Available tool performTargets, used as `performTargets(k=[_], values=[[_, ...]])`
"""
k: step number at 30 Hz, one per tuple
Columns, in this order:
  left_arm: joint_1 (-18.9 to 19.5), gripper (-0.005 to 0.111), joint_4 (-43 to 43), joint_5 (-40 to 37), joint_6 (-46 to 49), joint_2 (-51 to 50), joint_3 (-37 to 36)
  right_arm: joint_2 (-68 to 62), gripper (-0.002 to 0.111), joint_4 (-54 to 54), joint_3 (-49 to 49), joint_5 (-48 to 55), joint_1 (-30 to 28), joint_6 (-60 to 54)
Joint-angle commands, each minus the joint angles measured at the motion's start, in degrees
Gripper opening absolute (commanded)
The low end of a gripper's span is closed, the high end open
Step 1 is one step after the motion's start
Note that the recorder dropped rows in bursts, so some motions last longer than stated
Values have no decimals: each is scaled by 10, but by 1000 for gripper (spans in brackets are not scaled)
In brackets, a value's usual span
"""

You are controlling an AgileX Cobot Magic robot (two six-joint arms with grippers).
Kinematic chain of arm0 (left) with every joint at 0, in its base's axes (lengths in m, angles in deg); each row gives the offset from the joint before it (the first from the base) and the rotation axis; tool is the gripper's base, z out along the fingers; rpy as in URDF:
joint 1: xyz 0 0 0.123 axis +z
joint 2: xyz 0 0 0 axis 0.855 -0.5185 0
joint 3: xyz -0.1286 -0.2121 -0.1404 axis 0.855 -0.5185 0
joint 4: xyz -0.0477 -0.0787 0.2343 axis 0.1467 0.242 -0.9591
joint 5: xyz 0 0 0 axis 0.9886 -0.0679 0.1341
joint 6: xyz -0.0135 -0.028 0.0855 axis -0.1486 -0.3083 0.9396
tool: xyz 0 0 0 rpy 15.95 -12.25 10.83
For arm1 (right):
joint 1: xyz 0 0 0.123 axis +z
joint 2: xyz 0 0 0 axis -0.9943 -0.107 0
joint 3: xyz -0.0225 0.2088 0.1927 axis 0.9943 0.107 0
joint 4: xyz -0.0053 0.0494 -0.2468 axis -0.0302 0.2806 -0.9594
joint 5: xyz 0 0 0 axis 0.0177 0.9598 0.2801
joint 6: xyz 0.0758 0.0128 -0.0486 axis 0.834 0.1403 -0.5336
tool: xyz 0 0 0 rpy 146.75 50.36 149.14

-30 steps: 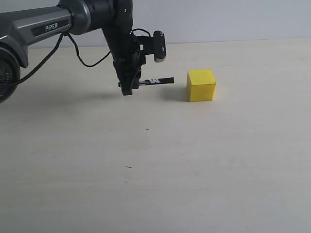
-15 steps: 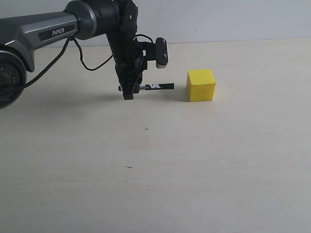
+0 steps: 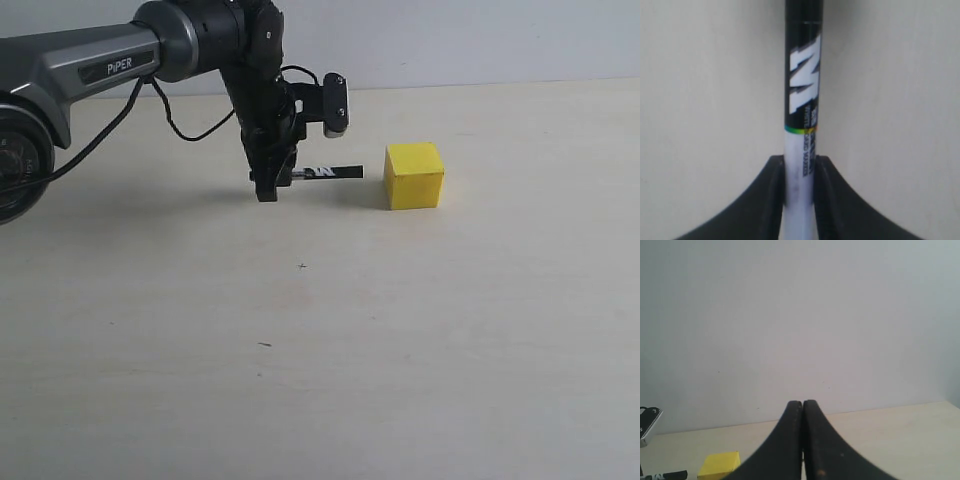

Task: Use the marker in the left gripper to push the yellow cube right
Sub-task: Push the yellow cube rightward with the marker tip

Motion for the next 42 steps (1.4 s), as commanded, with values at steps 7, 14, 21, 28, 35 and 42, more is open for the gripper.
performTargets(k=[7, 14, 21, 28, 35, 42], values=[[-27, 0, 29, 67, 22, -27, 19, 4, 0, -2, 3, 0, -2, -2], [-33, 0, 28, 54, -14, -29, 48, 4, 0, -2, 3, 0, -2, -2], [-21, 0, 7, 14, -75, -30, 58, 4, 0, -3, 3, 0, -2, -2], [-41, 0, 7, 66, -90, -45, 58, 4, 0, -3, 3, 0, -2, -1], [-62, 0, -6, 99, -111, -48, 58, 4, 0, -2, 3, 0, -2, -2], [-60, 0, -7, 84, -111, -46, 58, 4, 0, -2, 3, 0, -2, -1]])
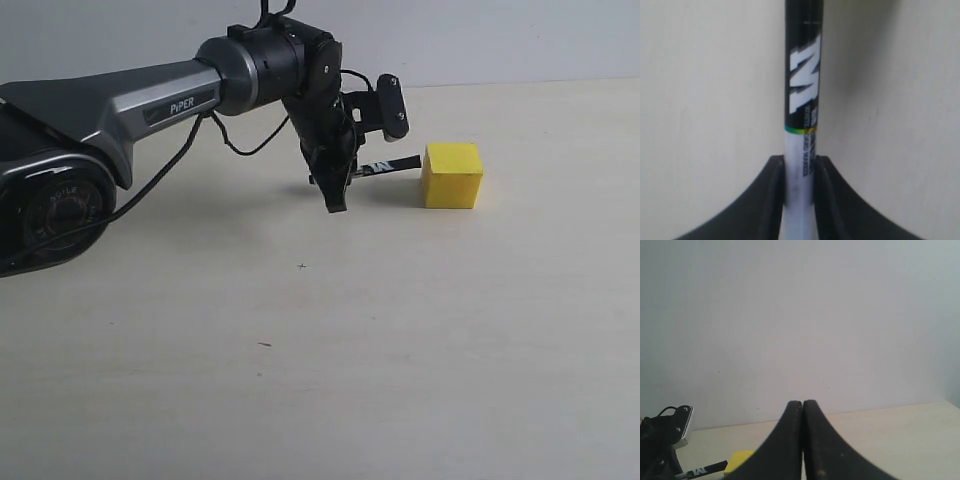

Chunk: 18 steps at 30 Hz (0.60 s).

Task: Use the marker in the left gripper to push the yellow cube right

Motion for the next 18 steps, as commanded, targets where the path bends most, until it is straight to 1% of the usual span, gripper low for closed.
performTargets(k=[1, 6, 9, 13, 16, 18], values=[[1, 0, -3, -3, -1, 5, 3, 4, 0, -2, 3, 0, -2, -1], [-1, 0, -3, -45, 42, 5, 3, 4, 0, -3, 3, 0, -2, -1], [-1, 0, -3, -73, 42, 5, 3, 4, 0, -3, 3, 0, -2, -1], [-3, 0, -3, -70, 42, 5, 3, 4, 0, -3, 3, 0, -2, -1], [-8, 0, -3, -52, 39, 5, 3, 4, 0, -3, 3, 0, -2, -1], [-10, 0, -3, -39, 21, 5, 3, 4, 0, -2, 3, 0, -2, -2]])
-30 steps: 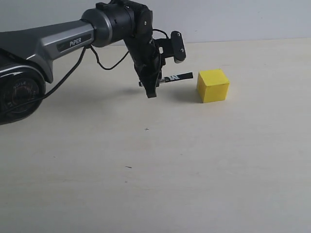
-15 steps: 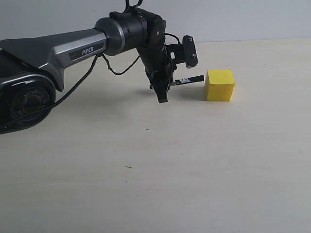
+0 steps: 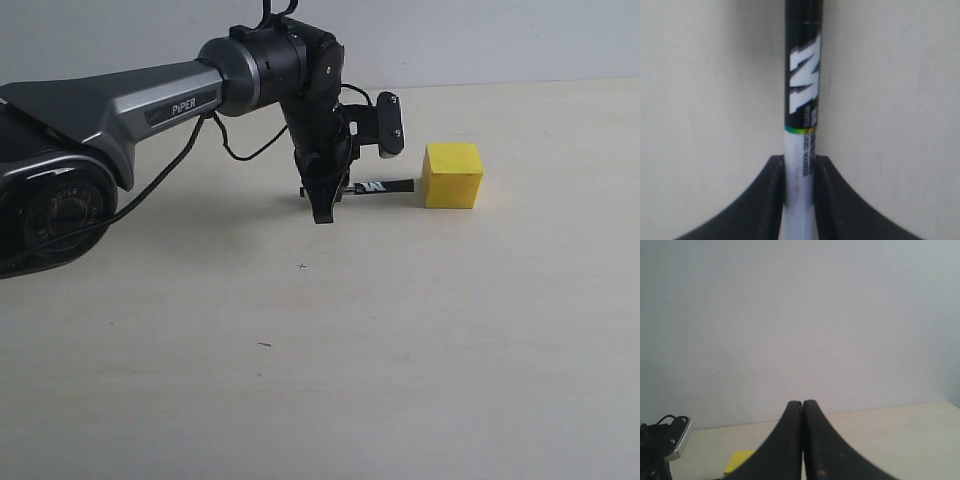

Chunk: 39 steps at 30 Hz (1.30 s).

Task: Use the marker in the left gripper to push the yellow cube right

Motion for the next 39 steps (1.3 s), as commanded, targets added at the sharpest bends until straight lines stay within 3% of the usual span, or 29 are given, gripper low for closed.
performTargets(k=[1, 8, 13, 32, 39], values=[[-7, 0, 0, 23, -21, 5, 3, 4, 0, -2, 3, 0, -2, -3], [-8, 0, -27, -16, -33, 12, 3, 4, 0, -2, 3, 0, -2, -2], [-30, 0, -121, -15, -96, 13, 3, 4, 0, -2, 3, 0, -2, -2], [-57, 0, -173, -15, -183, 13, 3, 4, 0, -3, 3, 0, -2, -4], [-82, 0, -249, -32, -236, 14, -1, 4, 0, -3, 3, 0, -2, -2]])
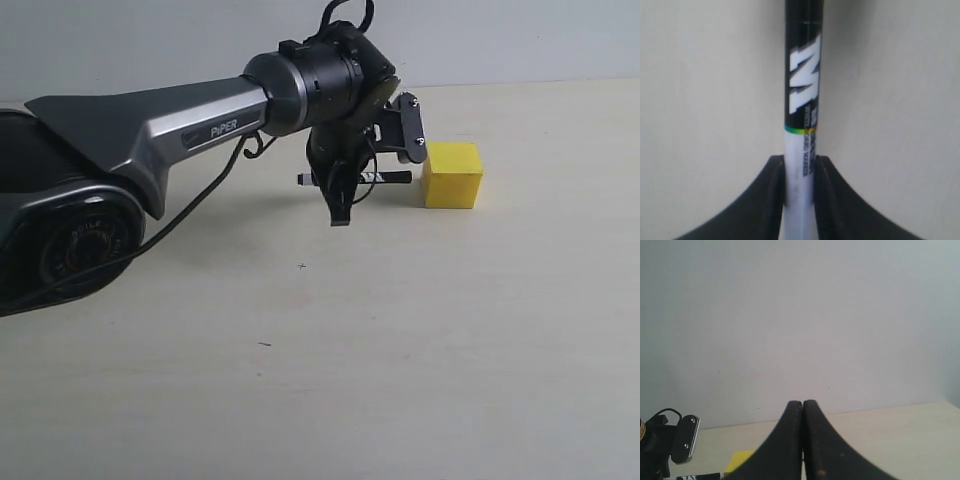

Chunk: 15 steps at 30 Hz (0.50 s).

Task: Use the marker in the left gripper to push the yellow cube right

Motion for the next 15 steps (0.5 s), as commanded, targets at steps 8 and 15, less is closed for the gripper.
performTargets(k=[8, 15], values=[[-26, 0, -72, -24, -83, 22, -17, 4, 0, -4, 3, 0, -2, -2], [-32, 0, -239, 171, -248, 126, -232, 4, 0, -2, 3, 0, -2, -4]])
